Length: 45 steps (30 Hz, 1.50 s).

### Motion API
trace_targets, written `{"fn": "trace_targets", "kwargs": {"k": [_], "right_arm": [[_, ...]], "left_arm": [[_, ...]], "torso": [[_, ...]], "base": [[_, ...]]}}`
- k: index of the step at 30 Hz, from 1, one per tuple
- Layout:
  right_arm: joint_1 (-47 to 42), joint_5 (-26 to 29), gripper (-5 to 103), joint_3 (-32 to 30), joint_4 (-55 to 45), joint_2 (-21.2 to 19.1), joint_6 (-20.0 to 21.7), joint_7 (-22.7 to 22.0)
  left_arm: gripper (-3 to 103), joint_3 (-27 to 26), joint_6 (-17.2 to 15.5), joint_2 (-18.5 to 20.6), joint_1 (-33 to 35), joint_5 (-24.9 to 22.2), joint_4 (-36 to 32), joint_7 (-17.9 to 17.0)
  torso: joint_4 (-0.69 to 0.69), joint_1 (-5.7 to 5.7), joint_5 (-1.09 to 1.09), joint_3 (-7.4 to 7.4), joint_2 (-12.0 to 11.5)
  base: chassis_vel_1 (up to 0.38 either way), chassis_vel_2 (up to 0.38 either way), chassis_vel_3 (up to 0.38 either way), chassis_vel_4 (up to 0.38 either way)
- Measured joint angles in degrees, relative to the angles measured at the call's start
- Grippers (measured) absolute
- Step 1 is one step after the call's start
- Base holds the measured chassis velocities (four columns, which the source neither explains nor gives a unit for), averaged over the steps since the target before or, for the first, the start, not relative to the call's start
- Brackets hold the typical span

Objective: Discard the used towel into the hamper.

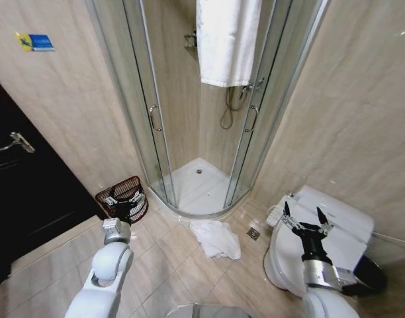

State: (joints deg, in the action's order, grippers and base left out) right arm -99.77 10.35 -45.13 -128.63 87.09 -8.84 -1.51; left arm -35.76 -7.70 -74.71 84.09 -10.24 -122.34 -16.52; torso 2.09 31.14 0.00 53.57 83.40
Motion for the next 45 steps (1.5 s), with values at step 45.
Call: {"fn": "trace_targets", "kwargs": {"k": [45], "right_arm": [[29.53, 14.83, 100, 0.71, 6.87, -29.04, 15.78, -8.05]], "left_arm": [[100, -3.78, 9.62, 0.75, 7.95, -3.60, 0.85, 0.89]], "torso": [[-0.02, 3.02, 0.04, 3.52, 6.52]], "base": [[0.000, 0.000, 0.000, 0.000]]}}
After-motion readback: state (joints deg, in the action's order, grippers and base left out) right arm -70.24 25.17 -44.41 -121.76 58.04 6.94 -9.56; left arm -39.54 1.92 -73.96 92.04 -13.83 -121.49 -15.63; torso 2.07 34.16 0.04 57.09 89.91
